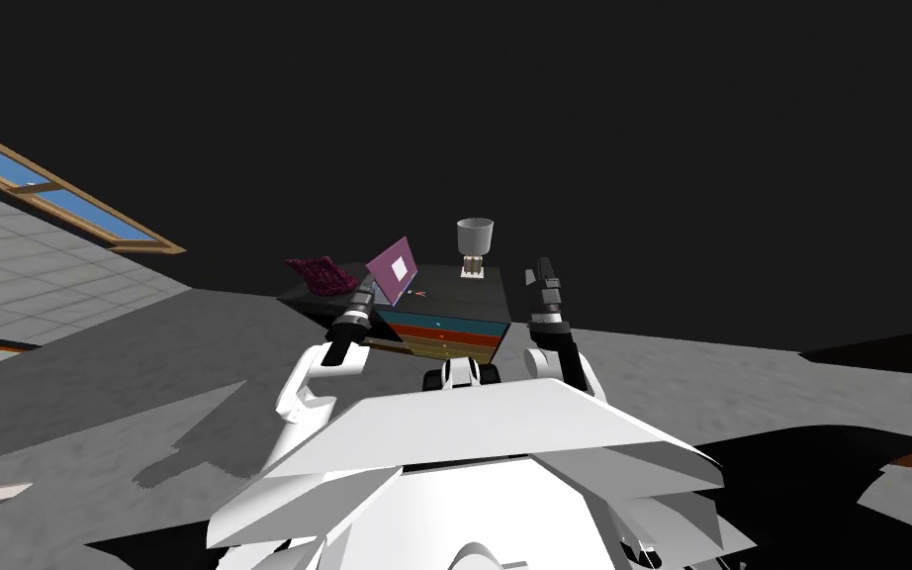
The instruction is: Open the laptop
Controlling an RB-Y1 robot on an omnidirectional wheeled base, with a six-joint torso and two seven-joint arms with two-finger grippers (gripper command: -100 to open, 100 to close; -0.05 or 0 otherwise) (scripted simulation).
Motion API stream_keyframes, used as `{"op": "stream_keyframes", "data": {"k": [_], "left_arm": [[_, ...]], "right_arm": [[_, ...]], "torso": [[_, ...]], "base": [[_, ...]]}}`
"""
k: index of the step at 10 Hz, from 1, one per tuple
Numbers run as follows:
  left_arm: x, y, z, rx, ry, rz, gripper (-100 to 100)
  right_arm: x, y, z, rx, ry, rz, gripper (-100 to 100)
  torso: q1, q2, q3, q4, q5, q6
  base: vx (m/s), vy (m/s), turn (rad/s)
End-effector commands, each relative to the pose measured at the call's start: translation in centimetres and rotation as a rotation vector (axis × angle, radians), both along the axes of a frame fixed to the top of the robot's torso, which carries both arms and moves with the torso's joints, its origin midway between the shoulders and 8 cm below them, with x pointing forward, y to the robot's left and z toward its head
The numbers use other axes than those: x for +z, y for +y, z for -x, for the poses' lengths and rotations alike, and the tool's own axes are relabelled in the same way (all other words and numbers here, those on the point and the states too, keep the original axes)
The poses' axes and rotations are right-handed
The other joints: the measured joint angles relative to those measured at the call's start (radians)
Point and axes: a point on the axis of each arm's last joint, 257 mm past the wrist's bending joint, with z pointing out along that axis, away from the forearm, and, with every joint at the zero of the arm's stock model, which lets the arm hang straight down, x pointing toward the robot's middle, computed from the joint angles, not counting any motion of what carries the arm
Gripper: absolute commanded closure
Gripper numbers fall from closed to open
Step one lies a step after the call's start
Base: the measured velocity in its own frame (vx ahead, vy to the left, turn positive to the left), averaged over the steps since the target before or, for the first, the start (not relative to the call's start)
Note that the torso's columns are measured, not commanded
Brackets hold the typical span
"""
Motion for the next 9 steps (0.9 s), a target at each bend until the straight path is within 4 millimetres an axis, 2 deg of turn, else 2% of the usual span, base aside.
{"op": "stream_keyframes", "data": {"k": [1, 5, 8, 9], "left_arm": [[0.2, 1.3, -0.1, 0.044, 0.022, -0.019, -100], [0.8, 3.0, -0.1, 0.1, 0.041, -0.042, -100], [1.1, 2.8, 0.0, 0.095, 0.037, -0.04, -100], [1.1, 2.8, 0.0, 0.097, 0.039, -0.039, 100]], "right_arm": [[0.0, 0.0, 0.0, 0.0, 0.0, 0.0, 0], [0.0, 0.0, 0.0, 0.0, 0.0, 0.0, 0], [0.0, 0.0, 0.0, 0.0, 0.0, 0.0, 0], [0.0, 0.0, 0.0, 0.0, 0.0, 0.0, 0]], "torso": [[0.0, 0.0, 0.0, 0.0, 0.0, 0.0], [-0.001, 0.001, 0.001, 0.0, 0.0, 0.0], [0.0, -0.001, -0.001, 0.0, 0.0, 0.0], [-0.001, 0.001, 0.001, 0.0, 0.0, 0.0]], "base": [[0.041, 0.049, -0.146], [0.034, 0.037, -0.132], [0.034, 0.025, -0.051], [0.0, 0.0, 0.0]]}}
